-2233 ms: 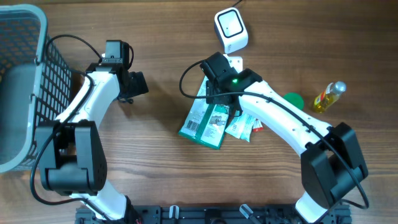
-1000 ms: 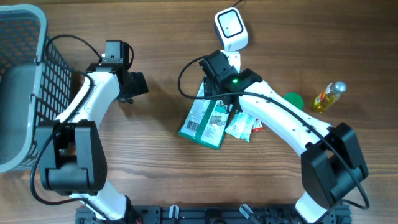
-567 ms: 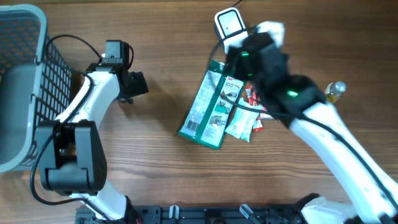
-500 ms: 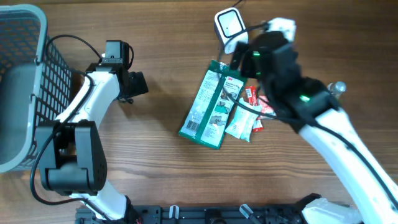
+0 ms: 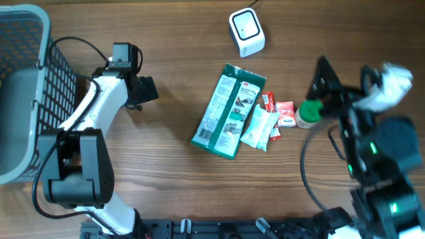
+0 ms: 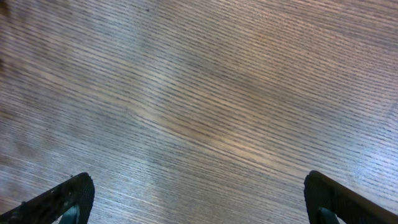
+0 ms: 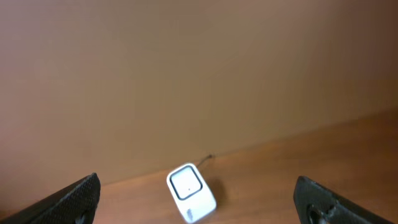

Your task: Scan the item barcode

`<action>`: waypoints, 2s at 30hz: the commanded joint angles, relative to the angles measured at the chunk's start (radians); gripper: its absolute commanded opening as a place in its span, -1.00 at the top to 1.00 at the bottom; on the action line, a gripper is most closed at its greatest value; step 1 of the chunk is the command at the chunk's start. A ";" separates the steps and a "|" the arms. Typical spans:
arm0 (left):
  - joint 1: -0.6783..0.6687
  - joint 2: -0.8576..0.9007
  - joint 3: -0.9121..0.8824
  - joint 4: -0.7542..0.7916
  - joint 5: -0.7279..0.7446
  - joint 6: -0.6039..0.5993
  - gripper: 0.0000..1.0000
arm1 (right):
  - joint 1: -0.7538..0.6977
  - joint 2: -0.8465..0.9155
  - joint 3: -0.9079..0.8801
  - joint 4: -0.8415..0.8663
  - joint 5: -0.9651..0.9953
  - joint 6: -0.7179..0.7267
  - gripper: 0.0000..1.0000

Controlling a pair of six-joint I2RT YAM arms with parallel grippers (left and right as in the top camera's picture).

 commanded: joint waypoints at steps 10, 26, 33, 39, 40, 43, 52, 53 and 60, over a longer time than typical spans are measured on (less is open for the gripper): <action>0.006 -0.013 -0.007 0.003 -0.008 0.006 -1.00 | -0.161 -0.485 -0.354 0.228 -0.220 -0.284 -0.99; 0.006 -0.013 -0.007 0.003 -0.008 0.006 -1.00 | -0.206 -0.660 -0.754 0.642 -0.312 -0.287 -0.99; 0.006 -0.013 -0.007 0.003 -0.008 0.006 -1.00 | -0.206 -0.661 -0.847 0.565 -0.312 -0.290 -0.99; 0.006 -0.013 -0.007 0.003 -0.008 0.006 -1.00 | -0.206 -0.661 -0.847 0.293 -0.336 -0.324 -0.99; 0.006 -0.013 -0.007 0.003 -0.008 0.006 -1.00 | -0.206 -0.661 -0.847 0.250 -0.353 -0.347 -1.00; 0.006 -0.013 -0.007 0.003 -0.008 0.006 -1.00 | -0.206 -0.661 -0.847 0.197 -0.384 -0.396 -1.00; 0.006 -0.013 -0.007 0.003 -0.008 0.006 -1.00 | -0.206 -0.660 -0.847 0.198 -0.382 -0.388 -0.99; 0.006 -0.013 -0.007 0.003 -0.008 0.006 -1.00 | -0.206 -0.660 -0.847 0.198 -0.382 -0.388 -0.99; 0.006 -0.013 -0.007 0.003 -0.008 0.006 -1.00 | -0.206 -0.660 -0.847 0.198 -0.382 -0.388 -1.00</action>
